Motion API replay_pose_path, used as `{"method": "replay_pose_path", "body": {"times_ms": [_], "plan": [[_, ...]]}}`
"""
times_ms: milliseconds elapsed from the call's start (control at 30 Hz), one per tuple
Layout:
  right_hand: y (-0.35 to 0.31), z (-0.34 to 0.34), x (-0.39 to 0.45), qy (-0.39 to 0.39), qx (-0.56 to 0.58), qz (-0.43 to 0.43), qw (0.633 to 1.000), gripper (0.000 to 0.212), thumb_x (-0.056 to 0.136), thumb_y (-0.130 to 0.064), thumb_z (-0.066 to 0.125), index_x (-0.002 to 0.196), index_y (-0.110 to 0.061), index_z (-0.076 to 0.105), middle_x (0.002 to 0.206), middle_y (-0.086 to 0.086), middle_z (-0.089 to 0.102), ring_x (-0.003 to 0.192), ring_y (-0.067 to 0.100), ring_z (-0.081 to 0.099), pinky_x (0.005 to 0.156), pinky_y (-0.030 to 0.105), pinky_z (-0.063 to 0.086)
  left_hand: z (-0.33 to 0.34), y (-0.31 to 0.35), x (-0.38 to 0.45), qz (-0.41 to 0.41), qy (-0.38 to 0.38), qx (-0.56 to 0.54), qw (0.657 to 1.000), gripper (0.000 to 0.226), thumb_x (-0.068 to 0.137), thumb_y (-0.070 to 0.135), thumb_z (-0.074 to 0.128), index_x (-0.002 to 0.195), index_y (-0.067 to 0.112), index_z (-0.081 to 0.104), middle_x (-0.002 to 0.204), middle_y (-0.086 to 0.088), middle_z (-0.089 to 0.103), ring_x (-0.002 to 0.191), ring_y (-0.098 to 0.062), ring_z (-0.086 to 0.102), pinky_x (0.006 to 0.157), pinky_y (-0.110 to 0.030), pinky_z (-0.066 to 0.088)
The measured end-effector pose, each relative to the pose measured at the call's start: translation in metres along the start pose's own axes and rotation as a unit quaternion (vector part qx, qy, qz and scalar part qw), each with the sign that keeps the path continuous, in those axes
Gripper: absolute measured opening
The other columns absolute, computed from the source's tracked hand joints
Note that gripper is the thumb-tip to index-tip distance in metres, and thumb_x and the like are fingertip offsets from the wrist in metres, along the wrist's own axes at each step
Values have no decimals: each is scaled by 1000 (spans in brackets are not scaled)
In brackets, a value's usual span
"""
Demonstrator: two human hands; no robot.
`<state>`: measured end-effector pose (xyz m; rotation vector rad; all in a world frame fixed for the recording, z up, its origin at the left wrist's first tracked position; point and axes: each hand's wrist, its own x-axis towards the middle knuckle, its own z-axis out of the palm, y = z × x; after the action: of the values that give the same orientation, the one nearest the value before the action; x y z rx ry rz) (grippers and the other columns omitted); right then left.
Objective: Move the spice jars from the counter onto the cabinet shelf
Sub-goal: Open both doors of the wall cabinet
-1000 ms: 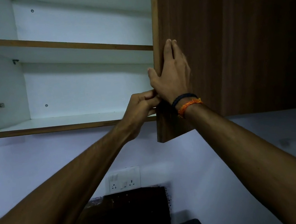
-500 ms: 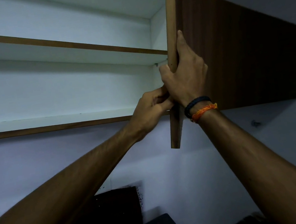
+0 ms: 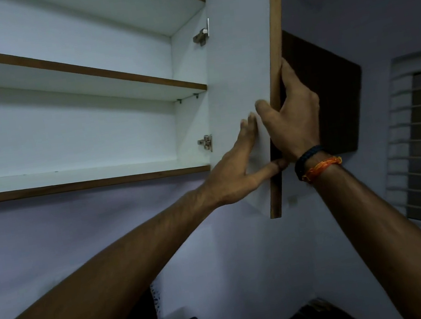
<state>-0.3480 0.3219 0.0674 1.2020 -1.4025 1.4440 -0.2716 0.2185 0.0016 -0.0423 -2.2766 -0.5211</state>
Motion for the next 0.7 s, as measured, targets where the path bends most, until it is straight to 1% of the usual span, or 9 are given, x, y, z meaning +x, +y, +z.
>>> {"method": "replay_pose_path", "body": {"times_ms": [67,133,167,200,267,333,400,500,700], "plan": [[9,-7,1,12,-23,-5,1000,78,90,-11,64,157,-9,24,123,7,66,93,10,64,84,12,51,13,0,5,21,-13,12,1000,113,89,55,64,156,26,-22,166,4,-22,154,-15,-11,126,-44,13],[17,-12,0,35,-67,-40,996,80,89,-6,65,156,-5,22,146,13,51,122,9,54,97,5,42,26,0,10,37,-13,27,999,116,89,55,65,156,23,-24,165,3,-26,153,-13,-19,127,-44,9],[21,-15,0,47,-101,-66,992,80,87,-2,66,155,-3,24,155,16,39,131,2,41,97,-5,31,33,0,13,42,-8,33,999,116,89,55,66,156,22,-23,164,2,-28,152,-14,-21,127,-45,10],[26,-17,0,54,-137,-89,985,79,86,0,67,154,-2,27,160,19,29,131,-3,29,90,-12,23,40,0,16,45,-4,38,998,116,88,55,66,156,21,-23,164,1,-29,152,-15,-22,126,-47,10],[39,-25,0,52,-196,-109,973,77,86,1,67,153,-1,30,162,21,21,130,1,19,81,-14,21,57,2,23,49,-2,44,998,118,86,60,65,156,20,-21,163,-1,-30,152,-18,-24,126,-52,10],[54,-32,1,40,-233,-102,966,72,89,-2,66,153,-3,32,164,19,18,132,12,30,87,-6,26,73,5,30,50,-3,59,997,122,82,67,61,156,19,-22,163,-4,-31,151,-21,-25,124,-57,9],[70,-39,4,22,-262,-91,961,68,92,-3,63,153,-4,33,165,17,14,134,21,42,96,12,36,88,7,38,49,-7,70,996,124,79,71,59,156,18,-22,163,-6,-31,151,-23,-25,124,-60,8],[91,-49,10,-13,-302,-81,950,66,94,-5,62,153,-5,32,166,17,8,135,29,45,95,28,51,107,9,50,47,-16,85,995,124,80,71,62,156,19,-21,163,-7,-31,151,-25,-25,123,-62,6],[123,-68,23,-56,-337,-62,938,60,98,-9,60,152,-6,34,166,17,8,139,32,41,105,34,43,128,3,69,44,-51,141,988,117,85,63,63,157,23,-21,162,-9,-33,151,-30,-24,121,-65,9]]}}
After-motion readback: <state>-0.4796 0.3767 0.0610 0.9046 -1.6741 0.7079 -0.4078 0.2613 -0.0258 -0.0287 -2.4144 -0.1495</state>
